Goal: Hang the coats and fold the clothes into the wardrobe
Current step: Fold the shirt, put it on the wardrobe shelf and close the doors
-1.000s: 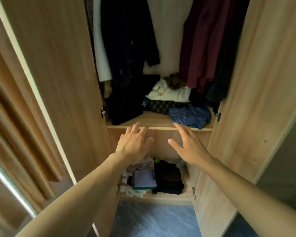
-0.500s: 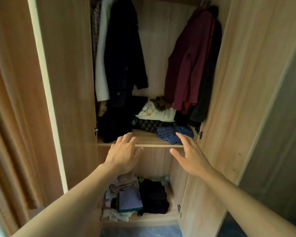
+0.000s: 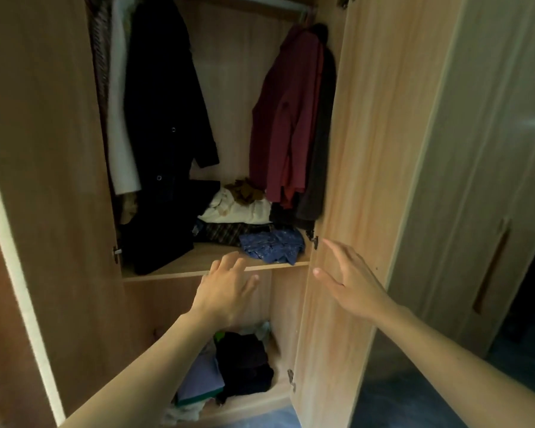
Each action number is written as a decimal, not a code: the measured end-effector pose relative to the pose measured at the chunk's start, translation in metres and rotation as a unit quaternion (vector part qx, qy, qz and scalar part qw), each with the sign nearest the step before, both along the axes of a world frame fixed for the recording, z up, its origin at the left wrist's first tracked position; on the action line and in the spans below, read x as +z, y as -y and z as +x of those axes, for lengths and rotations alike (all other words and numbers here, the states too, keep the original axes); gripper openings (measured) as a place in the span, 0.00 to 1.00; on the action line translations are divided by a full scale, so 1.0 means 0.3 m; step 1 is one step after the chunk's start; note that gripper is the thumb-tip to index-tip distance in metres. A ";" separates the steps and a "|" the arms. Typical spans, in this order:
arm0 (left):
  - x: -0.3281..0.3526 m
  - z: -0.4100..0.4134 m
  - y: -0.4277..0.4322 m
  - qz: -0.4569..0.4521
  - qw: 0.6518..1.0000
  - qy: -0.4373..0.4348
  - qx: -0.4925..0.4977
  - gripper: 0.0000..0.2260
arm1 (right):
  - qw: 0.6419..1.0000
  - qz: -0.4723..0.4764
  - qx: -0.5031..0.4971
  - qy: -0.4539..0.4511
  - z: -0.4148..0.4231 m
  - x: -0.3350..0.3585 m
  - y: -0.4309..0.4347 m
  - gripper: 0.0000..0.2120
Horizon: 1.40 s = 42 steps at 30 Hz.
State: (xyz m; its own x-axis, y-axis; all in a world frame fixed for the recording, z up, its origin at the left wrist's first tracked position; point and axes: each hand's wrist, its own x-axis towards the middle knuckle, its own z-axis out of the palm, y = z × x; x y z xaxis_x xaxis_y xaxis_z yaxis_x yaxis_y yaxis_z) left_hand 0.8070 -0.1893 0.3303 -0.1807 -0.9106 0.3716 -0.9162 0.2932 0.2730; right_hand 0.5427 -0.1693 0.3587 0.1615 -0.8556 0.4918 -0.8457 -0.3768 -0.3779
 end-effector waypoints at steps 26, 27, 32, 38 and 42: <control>0.127 -0.830 0.423 0.014 0.999 0.003 -0.041 0.23 | 0.993 -0.028 -0.028 0.108 -0.731 0.136 0.471 0.46; 0.134 -0.827 0.435 0.013 0.999 -0.003 -0.040 0.23 | 0.994 -0.009 -0.031 0.107 -0.725 0.141 0.484 0.46; 0.143 -0.803 0.474 0.005 0.999 -0.007 -0.046 0.23 | 0.992 -0.010 -0.048 0.120 -0.687 0.144 0.510 0.46; 0.162 -0.793 0.501 0.001 0.998 -0.015 -0.060 0.23 | 0.994 -0.024 -0.052 0.090 -0.653 0.138 0.502 0.43; 0.164 -0.786 0.502 -0.005 0.997 -0.011 -0.077 0.24 | 0.994 -0.044 -0.013 0.096 -0.608 0.136 0.499 0.40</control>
